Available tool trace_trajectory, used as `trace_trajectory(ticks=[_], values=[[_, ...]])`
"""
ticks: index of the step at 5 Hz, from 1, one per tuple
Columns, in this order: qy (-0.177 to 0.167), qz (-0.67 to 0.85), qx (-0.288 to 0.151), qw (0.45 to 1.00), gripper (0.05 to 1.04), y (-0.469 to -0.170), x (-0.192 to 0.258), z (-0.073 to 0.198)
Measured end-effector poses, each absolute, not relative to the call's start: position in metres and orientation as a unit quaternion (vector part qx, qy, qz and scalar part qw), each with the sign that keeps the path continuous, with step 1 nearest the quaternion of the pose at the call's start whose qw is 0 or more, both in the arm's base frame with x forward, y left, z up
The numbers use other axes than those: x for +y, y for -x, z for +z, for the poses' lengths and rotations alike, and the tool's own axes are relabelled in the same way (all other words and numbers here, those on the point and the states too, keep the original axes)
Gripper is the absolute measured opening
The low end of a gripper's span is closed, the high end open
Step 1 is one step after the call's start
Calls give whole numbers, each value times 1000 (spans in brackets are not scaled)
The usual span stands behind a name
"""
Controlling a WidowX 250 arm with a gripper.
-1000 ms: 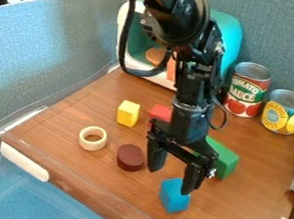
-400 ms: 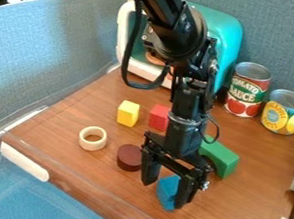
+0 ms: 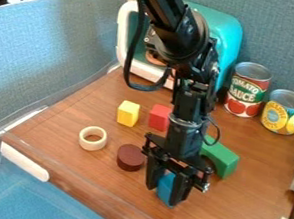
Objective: Put the blue cube on top of the green arch
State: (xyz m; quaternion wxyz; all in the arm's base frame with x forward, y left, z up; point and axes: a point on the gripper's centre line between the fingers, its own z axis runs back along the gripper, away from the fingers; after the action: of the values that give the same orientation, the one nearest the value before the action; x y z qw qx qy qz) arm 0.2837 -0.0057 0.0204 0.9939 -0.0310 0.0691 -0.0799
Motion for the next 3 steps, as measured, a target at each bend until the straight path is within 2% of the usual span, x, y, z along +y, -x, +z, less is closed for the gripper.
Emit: trace_trajectory(ticks=[2, 3], values=[[42, -75, 62, 994, 589, -286, -9, 25], [53, -73, 11, 996, 589, -296, -14, 59]])
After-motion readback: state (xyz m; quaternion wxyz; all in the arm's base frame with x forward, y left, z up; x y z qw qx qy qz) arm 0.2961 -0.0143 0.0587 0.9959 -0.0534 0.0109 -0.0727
